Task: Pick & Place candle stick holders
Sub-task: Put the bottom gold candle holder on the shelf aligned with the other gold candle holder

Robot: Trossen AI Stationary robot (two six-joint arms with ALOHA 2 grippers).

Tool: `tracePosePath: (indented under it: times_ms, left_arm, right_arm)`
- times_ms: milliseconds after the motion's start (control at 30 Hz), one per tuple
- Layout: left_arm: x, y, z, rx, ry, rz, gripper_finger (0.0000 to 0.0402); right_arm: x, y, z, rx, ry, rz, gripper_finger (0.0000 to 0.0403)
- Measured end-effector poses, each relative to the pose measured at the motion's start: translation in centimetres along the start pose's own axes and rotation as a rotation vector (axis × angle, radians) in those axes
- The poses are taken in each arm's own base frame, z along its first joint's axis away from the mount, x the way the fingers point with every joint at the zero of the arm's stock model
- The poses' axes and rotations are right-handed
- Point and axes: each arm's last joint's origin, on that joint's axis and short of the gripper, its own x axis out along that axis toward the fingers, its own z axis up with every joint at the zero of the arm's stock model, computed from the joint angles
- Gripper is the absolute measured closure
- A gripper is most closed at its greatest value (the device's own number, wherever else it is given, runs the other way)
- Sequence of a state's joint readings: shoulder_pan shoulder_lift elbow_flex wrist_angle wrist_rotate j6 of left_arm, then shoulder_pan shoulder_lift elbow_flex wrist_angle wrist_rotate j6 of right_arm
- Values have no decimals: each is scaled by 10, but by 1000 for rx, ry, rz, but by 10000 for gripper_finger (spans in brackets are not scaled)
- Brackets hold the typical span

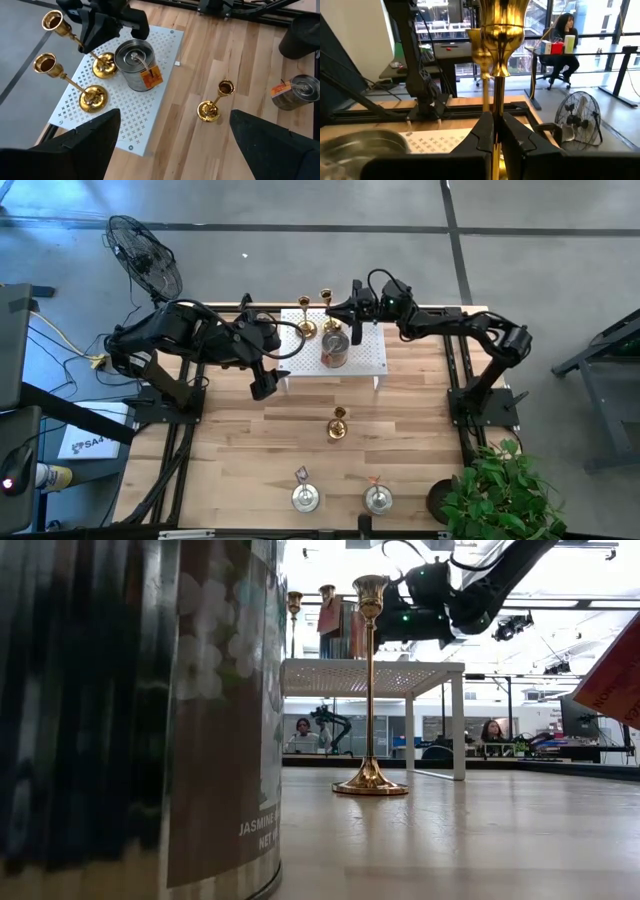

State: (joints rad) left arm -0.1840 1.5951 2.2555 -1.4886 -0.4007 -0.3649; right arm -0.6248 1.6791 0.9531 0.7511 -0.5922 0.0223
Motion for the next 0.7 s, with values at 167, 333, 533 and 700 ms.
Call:
tracePosePath:
  times_ms: [167,333,533,700]
  left_arm:
    - [0,0,0,16,2,1,32]
    - [0,0,0,19,2,1,32]
    - [0,0,0,18,2,1,32]
    - [4,-2,1,20,10,1,32]
  right_arm:
    - [-4,-6,-2,13,20,-16,397]
    - [-5,-7,-3,17,26,-7,397]
    - [-5,-7,-5,26,46,2,397]
    - [-5,-7,-7,24,67,2,397]
